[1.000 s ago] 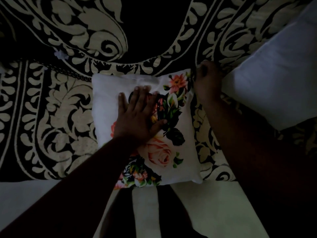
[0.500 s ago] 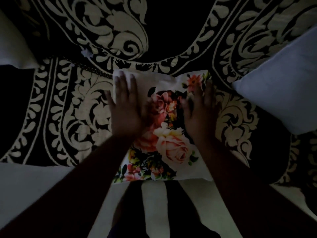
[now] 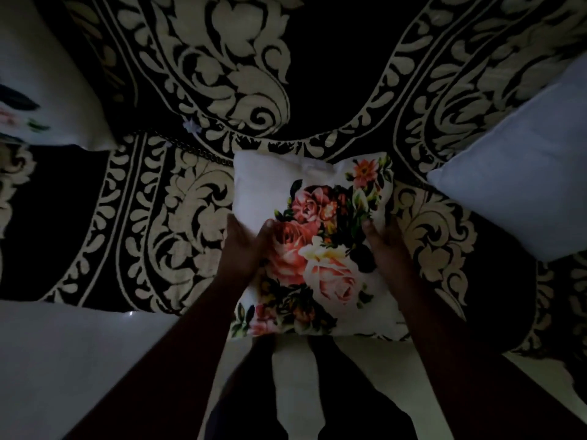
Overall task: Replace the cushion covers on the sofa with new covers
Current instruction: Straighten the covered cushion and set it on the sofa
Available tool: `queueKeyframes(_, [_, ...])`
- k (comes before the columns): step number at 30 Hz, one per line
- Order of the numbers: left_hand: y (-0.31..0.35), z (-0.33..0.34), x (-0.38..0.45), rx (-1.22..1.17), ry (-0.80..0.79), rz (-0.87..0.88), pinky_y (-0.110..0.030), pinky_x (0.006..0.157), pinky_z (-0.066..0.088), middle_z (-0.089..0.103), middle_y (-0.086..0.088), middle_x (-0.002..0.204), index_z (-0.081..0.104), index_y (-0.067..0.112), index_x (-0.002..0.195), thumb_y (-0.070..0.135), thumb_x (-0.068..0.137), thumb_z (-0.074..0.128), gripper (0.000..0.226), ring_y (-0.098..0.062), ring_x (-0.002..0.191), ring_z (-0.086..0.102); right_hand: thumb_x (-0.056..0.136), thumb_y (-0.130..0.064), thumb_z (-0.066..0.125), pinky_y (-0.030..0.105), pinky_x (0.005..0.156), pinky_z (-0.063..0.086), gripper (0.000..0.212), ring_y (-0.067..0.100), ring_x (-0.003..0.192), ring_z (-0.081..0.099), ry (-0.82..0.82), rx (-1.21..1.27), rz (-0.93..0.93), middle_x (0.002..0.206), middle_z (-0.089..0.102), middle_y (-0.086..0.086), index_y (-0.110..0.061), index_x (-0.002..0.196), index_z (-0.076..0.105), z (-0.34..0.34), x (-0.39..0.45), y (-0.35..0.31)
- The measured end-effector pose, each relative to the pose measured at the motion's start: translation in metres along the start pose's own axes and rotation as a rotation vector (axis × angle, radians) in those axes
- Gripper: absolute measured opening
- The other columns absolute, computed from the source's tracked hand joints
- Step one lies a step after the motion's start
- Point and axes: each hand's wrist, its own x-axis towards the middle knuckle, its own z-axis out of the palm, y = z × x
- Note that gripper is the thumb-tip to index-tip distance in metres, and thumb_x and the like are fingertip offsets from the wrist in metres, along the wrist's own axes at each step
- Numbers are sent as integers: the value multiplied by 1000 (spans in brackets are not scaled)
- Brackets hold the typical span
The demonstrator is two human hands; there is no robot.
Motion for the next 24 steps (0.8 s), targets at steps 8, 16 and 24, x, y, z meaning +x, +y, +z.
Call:
queueKeyframes(8, [75,-25,-7,-188,47,433,-54,105,50,50,9,149,30,39,154,62,70,85,102,-18,135,51,65,-73,77,34,104,47,101,4,129,52,75,227,-282,144,51,-17,-36,150,38,-17,-8,-67])
queueKeyframes(16, [137,-43,53,-184,7,702,-42,115,43,45,7,155,28,21,156,32,78,87,98,-9,142,44,70,-78,68,39,111,41,116,16,139,43,95,180,-439,150,47,-8,-20,158,21,-16,57,-150])
queueKeyframes(24, [181,-60,85,-106,91,702,-41,112,46,46,6,154,26,22,157,44,87,79,91,-3,138,46,96,-49,63,9,107,33,80,2,137,37,278,209,-568,155,39,-4,-14,158,26,-11,83,-194])
